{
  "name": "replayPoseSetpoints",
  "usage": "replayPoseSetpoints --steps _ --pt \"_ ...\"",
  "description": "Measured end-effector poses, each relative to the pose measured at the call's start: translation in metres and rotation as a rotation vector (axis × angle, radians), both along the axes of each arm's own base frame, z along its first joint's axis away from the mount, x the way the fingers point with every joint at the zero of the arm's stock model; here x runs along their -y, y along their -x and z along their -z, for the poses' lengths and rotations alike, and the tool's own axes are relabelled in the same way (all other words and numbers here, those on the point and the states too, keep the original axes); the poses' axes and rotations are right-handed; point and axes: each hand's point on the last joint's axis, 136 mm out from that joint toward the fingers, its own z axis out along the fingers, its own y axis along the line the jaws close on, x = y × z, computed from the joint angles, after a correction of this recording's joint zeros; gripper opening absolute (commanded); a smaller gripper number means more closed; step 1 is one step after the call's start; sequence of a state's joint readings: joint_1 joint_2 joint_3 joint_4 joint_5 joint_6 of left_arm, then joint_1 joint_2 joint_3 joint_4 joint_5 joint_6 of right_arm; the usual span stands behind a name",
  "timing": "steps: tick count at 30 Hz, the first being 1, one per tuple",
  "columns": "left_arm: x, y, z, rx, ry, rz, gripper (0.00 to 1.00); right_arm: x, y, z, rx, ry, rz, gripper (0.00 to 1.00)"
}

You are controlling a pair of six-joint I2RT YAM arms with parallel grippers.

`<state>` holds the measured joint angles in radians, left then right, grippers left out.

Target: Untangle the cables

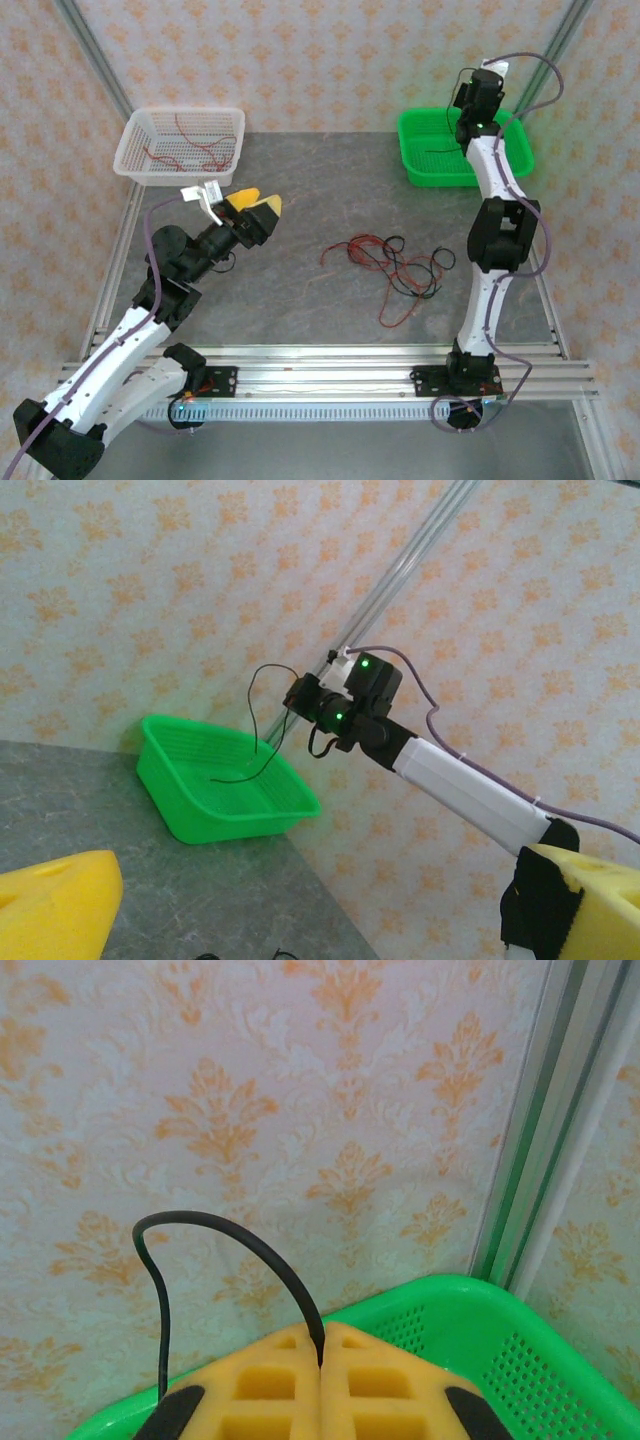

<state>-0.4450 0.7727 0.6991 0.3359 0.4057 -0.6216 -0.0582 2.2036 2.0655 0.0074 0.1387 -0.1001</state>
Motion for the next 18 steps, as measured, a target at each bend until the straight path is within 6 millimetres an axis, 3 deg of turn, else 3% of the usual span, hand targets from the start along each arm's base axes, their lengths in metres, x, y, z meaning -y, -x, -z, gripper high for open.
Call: replayPoseSetpoints --steps 2,9,10,13,18 --pt "-0.001 0.0 -0.001 -0.004 -0.004 -0.005 0.98 0.002 -0.004 0.023 -0.046 -0.005 0.007 0.0" --pt "-0.005 -0.009 -0.001 -0.028 -0.044 -0.057 0.95 0.018 -0.004 0.138 -0.294 -0.098 0.049 0.0" --pt "-0.006 -0.011 0.002 -0.039 -0.052 -0.065 0.95 0.023 -0.002 0.153 -0.33 -0.122 0.062 0.04" --pt "-0.008 -0.017 0.009 -0.072 -0.07 -0.088 0.93 0.038 0.001 0.177 -0.387 -0.193 0.095 0.25" --pt "-0.012 -0.023 0.023 -0.134 -0.099 -0.124 0.9 0.051 0.009 0.183 -0.423 -0.26 0.123 0.45"
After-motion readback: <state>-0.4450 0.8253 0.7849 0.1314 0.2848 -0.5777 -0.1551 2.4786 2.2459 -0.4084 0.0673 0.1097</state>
